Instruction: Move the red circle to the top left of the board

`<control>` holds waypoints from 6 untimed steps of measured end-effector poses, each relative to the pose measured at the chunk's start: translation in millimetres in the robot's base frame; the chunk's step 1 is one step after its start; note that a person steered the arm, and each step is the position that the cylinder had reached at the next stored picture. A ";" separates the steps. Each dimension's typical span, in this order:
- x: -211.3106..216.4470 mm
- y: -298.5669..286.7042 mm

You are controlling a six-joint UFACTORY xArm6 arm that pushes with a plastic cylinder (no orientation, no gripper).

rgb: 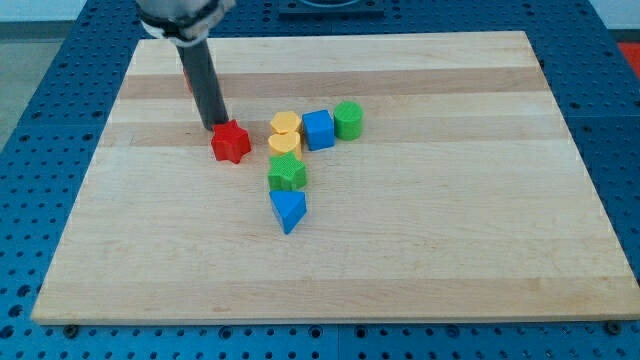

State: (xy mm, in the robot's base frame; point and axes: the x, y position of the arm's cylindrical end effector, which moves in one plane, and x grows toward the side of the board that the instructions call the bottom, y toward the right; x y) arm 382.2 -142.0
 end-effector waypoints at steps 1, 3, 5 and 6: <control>-23.4 -6.0; -63.5 -15.3; -88.8 -33.7; -89.3 -53.0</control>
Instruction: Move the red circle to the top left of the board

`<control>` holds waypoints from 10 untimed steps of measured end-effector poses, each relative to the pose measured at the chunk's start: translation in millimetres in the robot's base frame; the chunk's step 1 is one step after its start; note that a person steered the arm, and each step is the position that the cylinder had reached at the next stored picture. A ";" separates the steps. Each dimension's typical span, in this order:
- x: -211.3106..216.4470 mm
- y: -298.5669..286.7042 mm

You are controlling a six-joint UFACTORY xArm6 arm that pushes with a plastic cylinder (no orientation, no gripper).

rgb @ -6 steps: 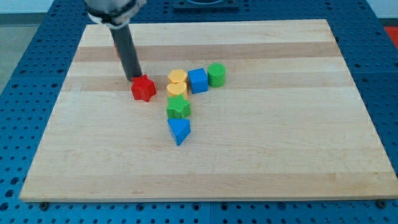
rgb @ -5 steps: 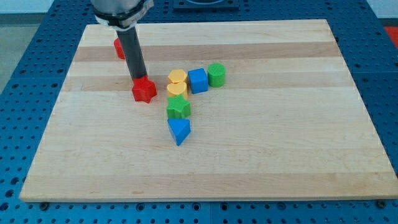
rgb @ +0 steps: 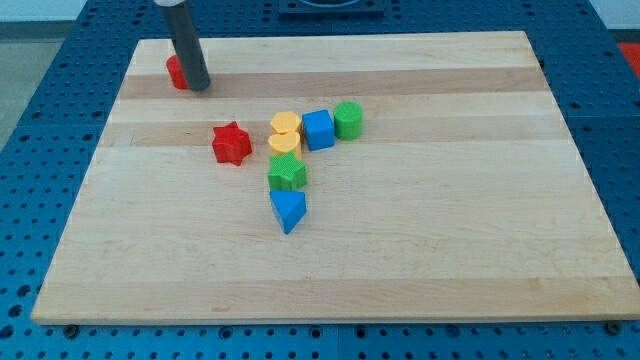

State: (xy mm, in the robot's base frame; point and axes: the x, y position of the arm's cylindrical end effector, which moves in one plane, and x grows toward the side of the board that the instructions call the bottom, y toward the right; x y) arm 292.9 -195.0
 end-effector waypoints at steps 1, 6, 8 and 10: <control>0.0 -0.9; 26.1 87.9; 26.2 31.8; 8.4 20.5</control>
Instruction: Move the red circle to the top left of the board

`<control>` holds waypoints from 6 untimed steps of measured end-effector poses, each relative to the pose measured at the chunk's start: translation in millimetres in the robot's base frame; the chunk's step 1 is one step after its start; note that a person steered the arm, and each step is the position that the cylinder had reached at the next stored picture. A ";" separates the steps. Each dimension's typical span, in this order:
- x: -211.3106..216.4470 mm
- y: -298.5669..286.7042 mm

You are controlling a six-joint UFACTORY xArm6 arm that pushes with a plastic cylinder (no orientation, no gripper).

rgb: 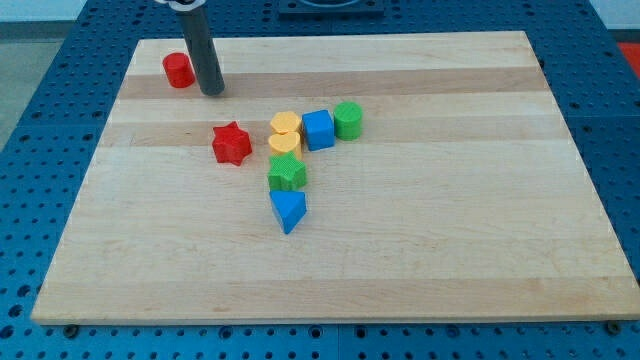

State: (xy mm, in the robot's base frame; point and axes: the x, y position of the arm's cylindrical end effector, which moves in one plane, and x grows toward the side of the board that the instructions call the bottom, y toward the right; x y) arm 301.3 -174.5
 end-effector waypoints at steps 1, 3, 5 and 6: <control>0.0 -19.4; 0.0 -48.1; 32.9 -44.6; 36.6 12.0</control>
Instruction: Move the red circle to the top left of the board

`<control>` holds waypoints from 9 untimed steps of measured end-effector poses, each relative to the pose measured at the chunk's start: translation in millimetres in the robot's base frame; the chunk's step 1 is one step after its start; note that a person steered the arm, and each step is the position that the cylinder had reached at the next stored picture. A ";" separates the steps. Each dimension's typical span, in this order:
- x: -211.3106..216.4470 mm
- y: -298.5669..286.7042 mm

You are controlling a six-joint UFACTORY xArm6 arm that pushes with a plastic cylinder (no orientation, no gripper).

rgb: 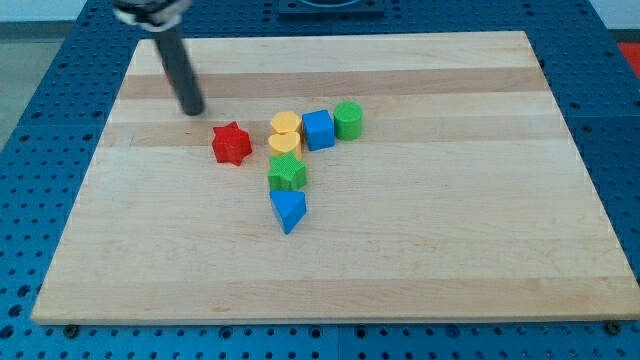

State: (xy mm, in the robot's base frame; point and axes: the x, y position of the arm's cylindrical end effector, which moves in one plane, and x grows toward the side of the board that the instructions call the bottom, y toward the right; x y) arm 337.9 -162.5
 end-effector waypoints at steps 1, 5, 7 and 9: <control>0.2 3.3; -43.3 -42.5; -58.3 -51.5; -54.5 -66.1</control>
